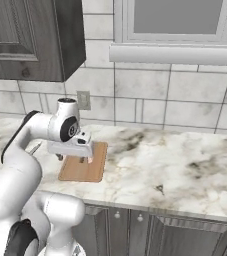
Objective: Retrieve the steak from the fridge and place it on the cutting board.
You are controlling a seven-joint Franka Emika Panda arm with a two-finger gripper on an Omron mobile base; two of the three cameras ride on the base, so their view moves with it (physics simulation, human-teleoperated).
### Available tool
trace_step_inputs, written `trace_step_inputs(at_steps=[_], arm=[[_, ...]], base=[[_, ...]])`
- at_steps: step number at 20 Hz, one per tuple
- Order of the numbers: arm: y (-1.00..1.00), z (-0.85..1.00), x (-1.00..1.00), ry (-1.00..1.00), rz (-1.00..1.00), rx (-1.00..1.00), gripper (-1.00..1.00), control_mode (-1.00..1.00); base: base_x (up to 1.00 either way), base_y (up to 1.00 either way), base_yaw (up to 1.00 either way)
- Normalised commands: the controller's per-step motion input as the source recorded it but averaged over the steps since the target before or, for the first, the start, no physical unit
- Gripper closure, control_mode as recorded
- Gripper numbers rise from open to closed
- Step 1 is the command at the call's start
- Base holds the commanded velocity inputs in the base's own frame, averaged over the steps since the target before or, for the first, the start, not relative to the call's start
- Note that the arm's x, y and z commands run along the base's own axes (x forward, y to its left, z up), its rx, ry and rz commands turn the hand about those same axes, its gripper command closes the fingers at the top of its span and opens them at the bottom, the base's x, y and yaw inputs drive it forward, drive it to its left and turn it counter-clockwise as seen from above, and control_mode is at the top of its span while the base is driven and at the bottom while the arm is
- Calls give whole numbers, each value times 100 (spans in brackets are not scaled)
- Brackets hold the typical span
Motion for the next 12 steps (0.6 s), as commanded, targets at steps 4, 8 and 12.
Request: trace_step_inputs(at_steps=[4,8,12], arm=[[6,-18,-70,0,-14,-1,-100,-100],[31,-18,-30,-14,-9,-14,-100,-100],[23,-34,-8,-31,-5,-15,-100,-100]], base=[[0,0,0],[0,0,0],[0,0,0]])
